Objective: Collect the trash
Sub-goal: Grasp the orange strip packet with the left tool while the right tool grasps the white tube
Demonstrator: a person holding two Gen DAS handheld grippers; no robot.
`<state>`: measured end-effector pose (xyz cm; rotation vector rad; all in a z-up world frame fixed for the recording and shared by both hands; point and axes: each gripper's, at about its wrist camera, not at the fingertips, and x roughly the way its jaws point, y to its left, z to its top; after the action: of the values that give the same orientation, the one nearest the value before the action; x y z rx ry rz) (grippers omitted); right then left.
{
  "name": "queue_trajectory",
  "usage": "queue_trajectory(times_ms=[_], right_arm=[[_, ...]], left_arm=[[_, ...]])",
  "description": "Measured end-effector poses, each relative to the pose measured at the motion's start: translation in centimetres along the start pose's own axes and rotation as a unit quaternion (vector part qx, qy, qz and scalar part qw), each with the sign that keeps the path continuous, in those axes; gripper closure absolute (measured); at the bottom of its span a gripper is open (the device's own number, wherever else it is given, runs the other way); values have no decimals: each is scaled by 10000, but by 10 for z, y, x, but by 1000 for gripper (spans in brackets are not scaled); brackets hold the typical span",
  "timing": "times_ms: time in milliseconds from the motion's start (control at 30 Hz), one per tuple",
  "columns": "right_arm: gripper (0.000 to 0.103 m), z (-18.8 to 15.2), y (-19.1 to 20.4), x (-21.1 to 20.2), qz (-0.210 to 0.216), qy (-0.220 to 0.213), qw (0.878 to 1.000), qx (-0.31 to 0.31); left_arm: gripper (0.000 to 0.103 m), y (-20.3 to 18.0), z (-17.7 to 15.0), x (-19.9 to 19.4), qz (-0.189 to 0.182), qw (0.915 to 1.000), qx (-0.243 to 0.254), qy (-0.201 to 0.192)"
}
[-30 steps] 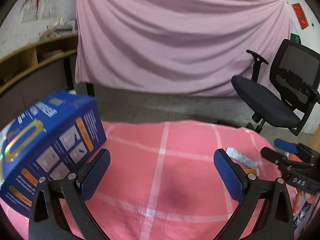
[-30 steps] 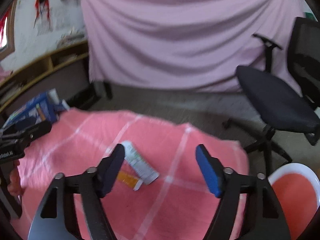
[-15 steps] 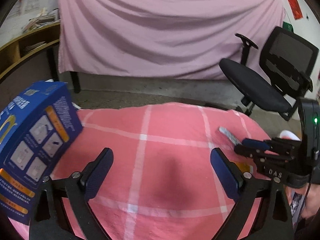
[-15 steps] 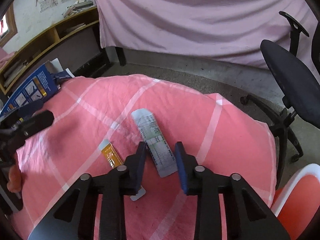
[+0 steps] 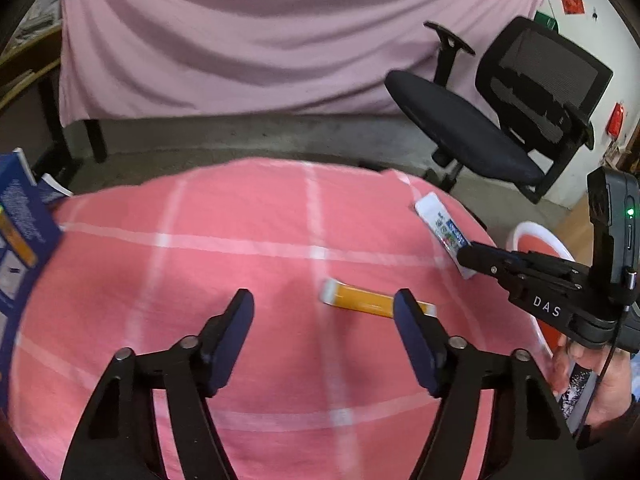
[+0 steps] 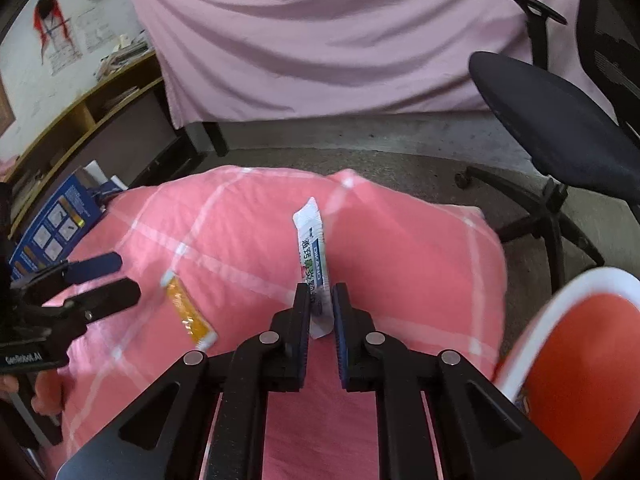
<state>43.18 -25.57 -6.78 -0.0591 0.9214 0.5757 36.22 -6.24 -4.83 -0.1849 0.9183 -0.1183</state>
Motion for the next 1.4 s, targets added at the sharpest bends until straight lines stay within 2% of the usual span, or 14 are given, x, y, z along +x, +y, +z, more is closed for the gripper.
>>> queue_trajectory(times_ms=[100, 267, 367, 400, 433, 500, 633, 800, 867, 933, 967, 1133, 1267, 1400], right_arm=[[94, -4, -12, -2, 65, -39, 9998, 191], [93, -11, -25, -4, 244, -121, 9988, 404], [93, -14, -31, -7, 355, -173, 9980, 493], [93, -15, -32, -8, 364, -191, 9979, 504], [93, -16, -33, -9, 368, -216, 9977, 518], [91, -17, -34, -11, 376, -254, 9976, 528], [75, -18, -33, -14, 286, -347, 9979, 475], [75, -16, -20, -10, -68, -300, 9995, 116], [75, -15, -13, -7, -251, -258, 9993, -74], [75, -14, -8, -4, -394, -230, 9987, -233], [75, -14, -8, -3, -432, -219, 9984, -283], [74, -14, 1, 2, -714, -152, 9956, -586], [79, -16, 1, 2, -695, -135, 9955, -636], [83, -17, 0, 0, -641, -124, 9960, -616]], left_arm=[[47, -9, 5, 15, 14, 9991, -220, 350], [47, -20, 18, 24, 226, 9976, -501, 431], [48, -33, 24, 35, 563, 9968, -303, 486], [54, -39, 25, 38, 698, 9962, -158, 496], [69, -44, 23, 39, 789, 9957, 1, 486], [80, -50, 20, 41, 794, 9955, 194, 477], [86, -46, 16, 39, 677, 9959, 368, 483], [86, -35, 6, 27, 318, 9975, 442, 452], [79, -29, 3, 21, 142, 9984, 316, 449], [63, -24, -1, 15, -55, 9991, 136, 386], [62, -23, -3, 12, -76, 9993, 83, 349], [62, -36, -11, 4, 165, 9989, 300, 318], [62, -50, -19, 4, 358, 9970, 566, 393], [63, -50, -20, 6, 296, 9979, 405, 403]])
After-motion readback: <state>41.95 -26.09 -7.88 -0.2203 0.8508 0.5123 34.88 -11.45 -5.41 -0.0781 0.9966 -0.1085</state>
